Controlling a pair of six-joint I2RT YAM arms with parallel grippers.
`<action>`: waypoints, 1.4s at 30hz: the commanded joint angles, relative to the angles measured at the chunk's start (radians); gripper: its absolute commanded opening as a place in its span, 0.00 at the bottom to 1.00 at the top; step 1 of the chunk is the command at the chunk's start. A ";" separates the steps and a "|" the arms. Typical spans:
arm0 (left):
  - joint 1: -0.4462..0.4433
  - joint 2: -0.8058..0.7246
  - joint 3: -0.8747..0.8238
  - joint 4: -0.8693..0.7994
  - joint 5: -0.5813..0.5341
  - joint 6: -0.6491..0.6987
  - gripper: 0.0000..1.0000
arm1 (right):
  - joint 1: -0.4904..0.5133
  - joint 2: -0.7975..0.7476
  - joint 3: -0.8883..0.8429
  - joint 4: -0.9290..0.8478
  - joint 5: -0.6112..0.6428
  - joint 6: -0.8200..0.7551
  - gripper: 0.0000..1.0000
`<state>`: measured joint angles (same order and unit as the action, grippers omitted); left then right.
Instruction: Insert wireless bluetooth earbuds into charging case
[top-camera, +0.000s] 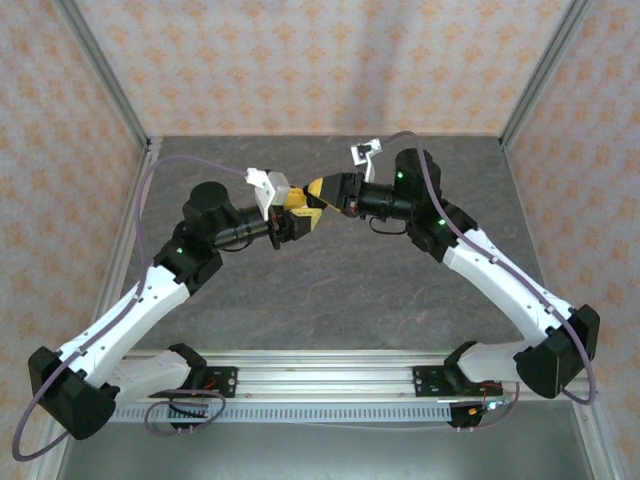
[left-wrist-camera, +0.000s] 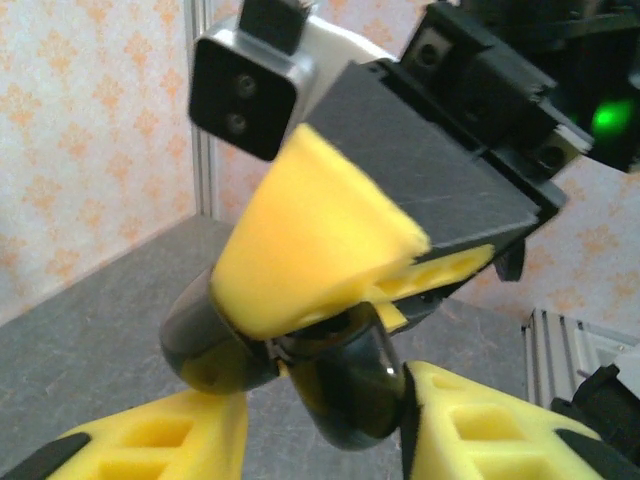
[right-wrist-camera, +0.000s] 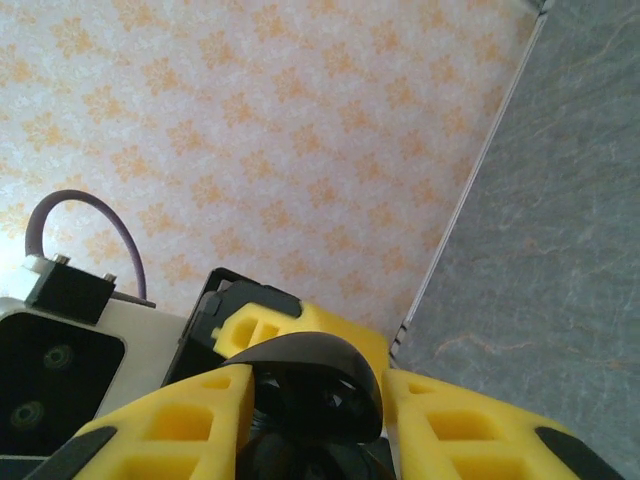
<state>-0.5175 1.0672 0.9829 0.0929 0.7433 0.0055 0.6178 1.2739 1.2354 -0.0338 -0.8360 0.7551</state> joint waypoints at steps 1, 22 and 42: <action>-0.006 -0.004 0.038 -0.043 -0.020 -0.005 0.49 | 0.010 -0.069 -0.021 0.058 0.120 -0.079 0.10; -0.057 0.066 0.054 0.083 0.090 -0.138 0.50 | 0.097 -0.169 -0.072 -0.067 0.421 -0.423 0.09; -0.067 0.119 0.068 0.158 0.059 -0.193 0.25 | 0.099 -0.178 -0.100 -0.038 0.379 -0.413 0.09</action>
<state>-0.5762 1.1858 1.0130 0.1848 0.8032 -0.1795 0.7090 1.1156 1.1477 -0.1055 -0.4347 0.3538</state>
